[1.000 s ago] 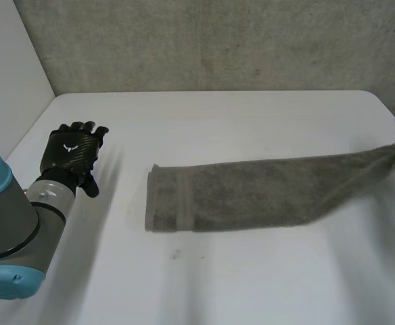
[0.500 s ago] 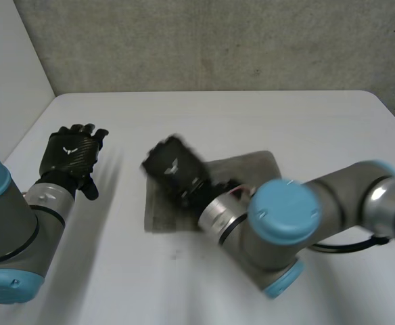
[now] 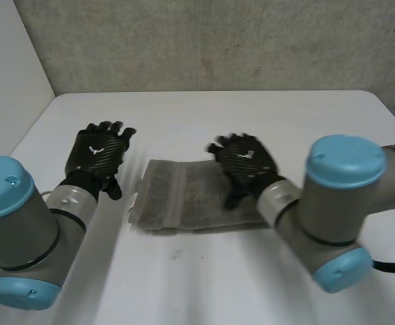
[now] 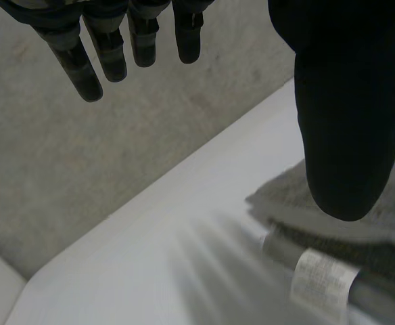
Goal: Fold the laundry
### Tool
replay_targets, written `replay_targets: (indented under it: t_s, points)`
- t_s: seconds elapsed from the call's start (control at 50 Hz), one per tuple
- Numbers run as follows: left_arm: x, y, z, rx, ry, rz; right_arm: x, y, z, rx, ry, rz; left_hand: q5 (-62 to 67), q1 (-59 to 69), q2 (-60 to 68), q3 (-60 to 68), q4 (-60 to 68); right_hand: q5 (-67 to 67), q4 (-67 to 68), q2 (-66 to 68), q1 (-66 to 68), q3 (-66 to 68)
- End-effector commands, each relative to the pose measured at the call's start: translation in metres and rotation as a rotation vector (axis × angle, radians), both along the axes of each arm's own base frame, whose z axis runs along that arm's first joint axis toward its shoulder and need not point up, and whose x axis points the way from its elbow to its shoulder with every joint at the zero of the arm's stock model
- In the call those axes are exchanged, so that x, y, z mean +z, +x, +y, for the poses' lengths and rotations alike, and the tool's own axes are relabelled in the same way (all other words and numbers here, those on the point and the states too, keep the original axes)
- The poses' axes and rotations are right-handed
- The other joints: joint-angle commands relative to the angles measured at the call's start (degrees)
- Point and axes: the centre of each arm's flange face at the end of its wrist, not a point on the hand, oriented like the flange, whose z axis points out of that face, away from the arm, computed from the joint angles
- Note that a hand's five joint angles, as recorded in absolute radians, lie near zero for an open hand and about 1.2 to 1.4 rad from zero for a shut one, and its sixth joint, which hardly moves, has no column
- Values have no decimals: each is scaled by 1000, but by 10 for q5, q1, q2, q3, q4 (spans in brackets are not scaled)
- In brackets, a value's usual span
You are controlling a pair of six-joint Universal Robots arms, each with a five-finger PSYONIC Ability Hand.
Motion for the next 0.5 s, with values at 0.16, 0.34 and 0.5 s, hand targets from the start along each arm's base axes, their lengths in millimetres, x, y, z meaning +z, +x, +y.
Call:
replay_targets:
  t_s: [0.16,0.34,0.5]
  points:
    - [-14,-25,15,-82,27,-17,-61,-88,-46,-266,163,93,-14,0,6,4,4,477,485,488,499,497]
    - [-16,-22,17,-77,37,-22,-42,-89,-70,-251,-109,174,-14,-1,5,4,3,658,666,669,680,678]
    - [-14,-18,18,-63,35,-22,-2,-23,-40,-70,-268,114,-14,0,6,4,4,658,666,669,680,678]
